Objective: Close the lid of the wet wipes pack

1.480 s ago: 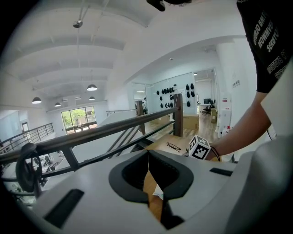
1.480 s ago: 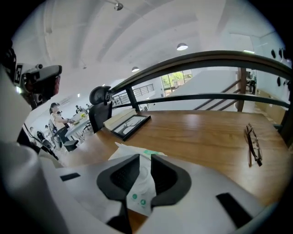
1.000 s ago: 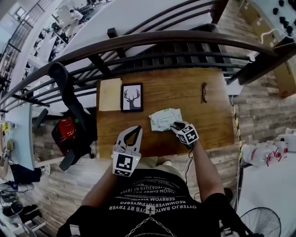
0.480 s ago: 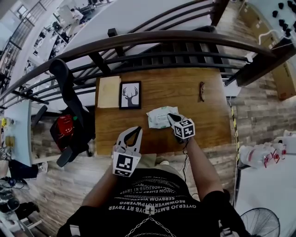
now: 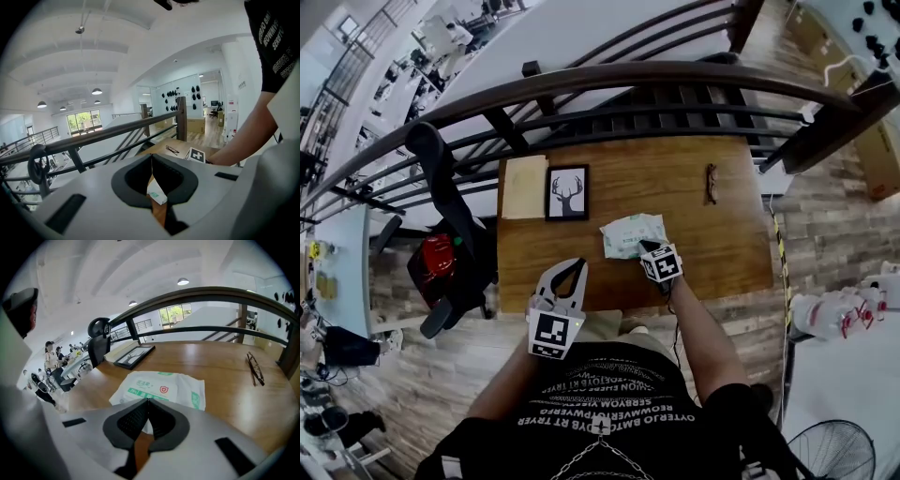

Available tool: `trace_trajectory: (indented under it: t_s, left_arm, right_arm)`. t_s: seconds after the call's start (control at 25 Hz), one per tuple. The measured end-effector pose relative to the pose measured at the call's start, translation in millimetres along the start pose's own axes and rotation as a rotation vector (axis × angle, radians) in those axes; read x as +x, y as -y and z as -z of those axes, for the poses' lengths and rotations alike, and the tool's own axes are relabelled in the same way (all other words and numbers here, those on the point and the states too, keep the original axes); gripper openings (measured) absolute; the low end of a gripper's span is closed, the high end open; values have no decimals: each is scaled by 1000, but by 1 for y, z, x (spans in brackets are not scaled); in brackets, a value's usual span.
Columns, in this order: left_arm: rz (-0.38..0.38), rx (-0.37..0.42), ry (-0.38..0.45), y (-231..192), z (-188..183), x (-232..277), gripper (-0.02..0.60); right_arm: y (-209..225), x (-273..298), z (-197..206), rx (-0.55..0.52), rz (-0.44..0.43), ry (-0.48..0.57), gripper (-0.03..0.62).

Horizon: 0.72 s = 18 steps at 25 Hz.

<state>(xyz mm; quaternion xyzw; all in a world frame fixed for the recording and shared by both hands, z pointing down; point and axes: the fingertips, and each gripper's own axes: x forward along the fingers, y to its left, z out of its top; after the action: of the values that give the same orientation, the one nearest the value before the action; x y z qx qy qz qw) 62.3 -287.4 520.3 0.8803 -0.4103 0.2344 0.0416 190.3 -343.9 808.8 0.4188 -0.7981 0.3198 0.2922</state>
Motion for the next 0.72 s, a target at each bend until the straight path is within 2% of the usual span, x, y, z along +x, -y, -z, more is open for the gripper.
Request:
trace_trajectory:
  t_s: [0.2, 0.36, 0.56, 0.72]
  left_arm:
    - [26, 21, -13, 10, 4, 0, 28]
    - [28, 21, -26, 15, 9, -4, 28]
    - [26, 28, -26, 21, 10, -9, 28]
    - [23, 33, -26, 24, 11, -16, 28]
  right_arm:
    - [2, 9, 4, -59, 39, -19, 15]
    - [3, 8, 0, -53, 49, -39, 15]
    - [5, 14, 6, -102, 105, -176, 15]
    - [-1, 18, 4, -245, 119, -320, 15]
